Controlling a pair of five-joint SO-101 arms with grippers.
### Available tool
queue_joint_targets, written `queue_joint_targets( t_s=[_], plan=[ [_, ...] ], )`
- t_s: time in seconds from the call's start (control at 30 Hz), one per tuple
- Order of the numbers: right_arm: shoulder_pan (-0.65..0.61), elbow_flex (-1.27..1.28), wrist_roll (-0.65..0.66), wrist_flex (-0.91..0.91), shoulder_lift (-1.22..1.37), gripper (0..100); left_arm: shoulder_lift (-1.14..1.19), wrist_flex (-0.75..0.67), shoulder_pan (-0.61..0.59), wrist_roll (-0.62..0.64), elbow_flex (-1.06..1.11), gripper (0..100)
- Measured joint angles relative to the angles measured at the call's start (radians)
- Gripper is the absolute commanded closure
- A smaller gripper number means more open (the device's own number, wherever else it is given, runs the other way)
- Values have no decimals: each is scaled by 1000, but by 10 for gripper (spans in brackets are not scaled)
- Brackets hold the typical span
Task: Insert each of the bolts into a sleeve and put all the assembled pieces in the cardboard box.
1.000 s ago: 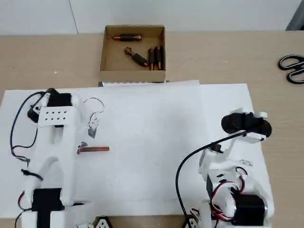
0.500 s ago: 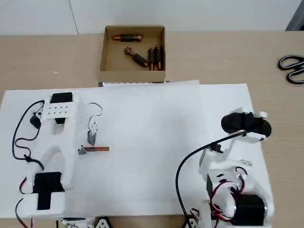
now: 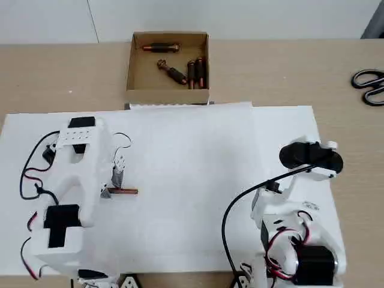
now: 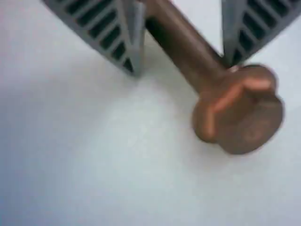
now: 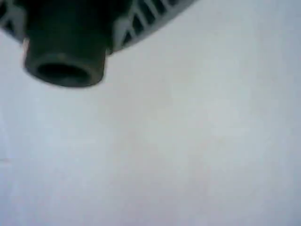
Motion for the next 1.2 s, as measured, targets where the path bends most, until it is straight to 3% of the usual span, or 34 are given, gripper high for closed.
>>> queue_joint_targets(
  t_s=[0.13,0.3,0.67,0.93,1.2],
  plan=[
    [0,0,0,0,0,995,31,-23,-20,0,-5,893],
    [0,0,0,0,0,995,77,-80,-61,0,-6,997],
    [0,0,0,-31,0,995,112,-107,-74,0,-38,994],
    [-2,-54,12,-61,0,995,38,28,-121,-127,-252,994],
    [0,-135,166,-37,-12,995,-298,121,58,-339,-359,994]
  ],
)
